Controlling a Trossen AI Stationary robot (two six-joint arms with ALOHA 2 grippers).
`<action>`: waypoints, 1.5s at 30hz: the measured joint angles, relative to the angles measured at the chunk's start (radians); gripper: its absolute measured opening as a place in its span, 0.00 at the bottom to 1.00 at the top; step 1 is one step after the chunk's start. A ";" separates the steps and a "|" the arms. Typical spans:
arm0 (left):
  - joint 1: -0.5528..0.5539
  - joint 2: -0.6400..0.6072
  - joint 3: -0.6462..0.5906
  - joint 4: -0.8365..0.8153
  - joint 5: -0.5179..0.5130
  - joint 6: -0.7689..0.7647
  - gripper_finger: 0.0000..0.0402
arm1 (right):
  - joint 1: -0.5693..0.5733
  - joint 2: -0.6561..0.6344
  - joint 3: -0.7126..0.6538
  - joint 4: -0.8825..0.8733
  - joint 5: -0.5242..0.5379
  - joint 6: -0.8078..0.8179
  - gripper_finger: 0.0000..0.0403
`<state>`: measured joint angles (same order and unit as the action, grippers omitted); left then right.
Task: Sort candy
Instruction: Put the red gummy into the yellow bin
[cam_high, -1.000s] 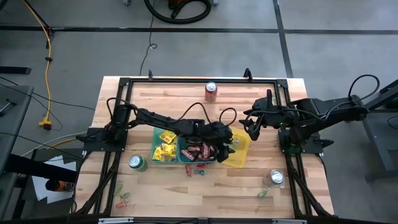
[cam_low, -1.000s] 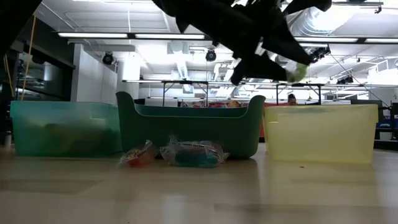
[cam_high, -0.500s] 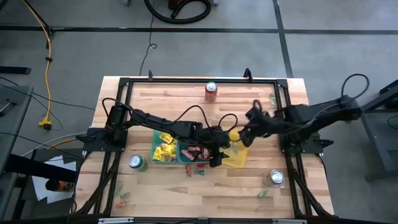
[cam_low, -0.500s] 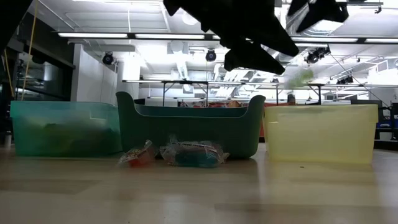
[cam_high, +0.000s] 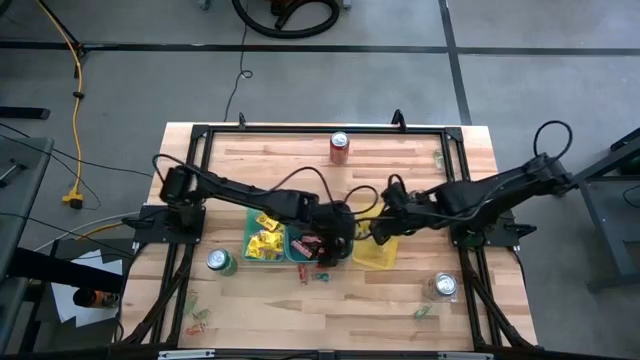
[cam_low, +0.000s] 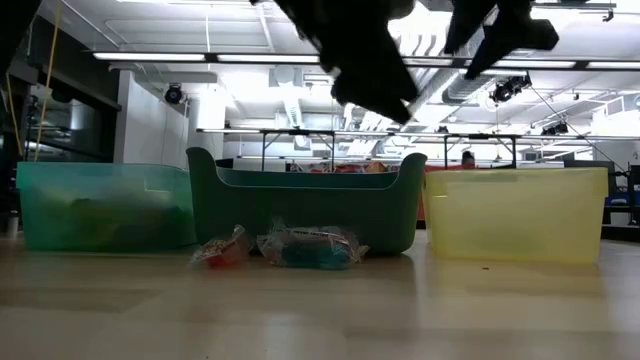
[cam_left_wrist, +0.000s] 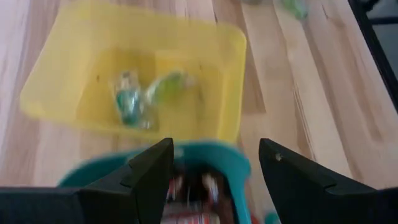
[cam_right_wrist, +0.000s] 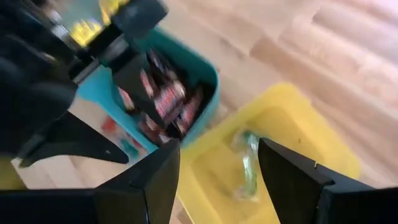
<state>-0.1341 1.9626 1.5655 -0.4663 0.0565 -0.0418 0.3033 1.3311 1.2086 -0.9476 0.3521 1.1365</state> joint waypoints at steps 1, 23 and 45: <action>0.000 -0.021 -0.017 -0.019 0.002 -0.004 0.56 | 0.002 -0.014 0.007 -0.001 0.020 -0.001 0.53; -0.637 -0.457 -0.230 -0.423 -0.146 -0.562 0.56 | 0.025 -0.182 0.006 -0.088 0.126 -0.269 0.53; -0.933 -0.017 -0.227 -0.564 0.363 -1.561 0.56 | 0.024 -0.181 0.005 -0.087 0.176 -0.282 0.53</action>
<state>-1.0671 1.9460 1.3380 -1.0304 0.4196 -1.6031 0.3275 1.1500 1.2140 -1.0344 0.5278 0.8547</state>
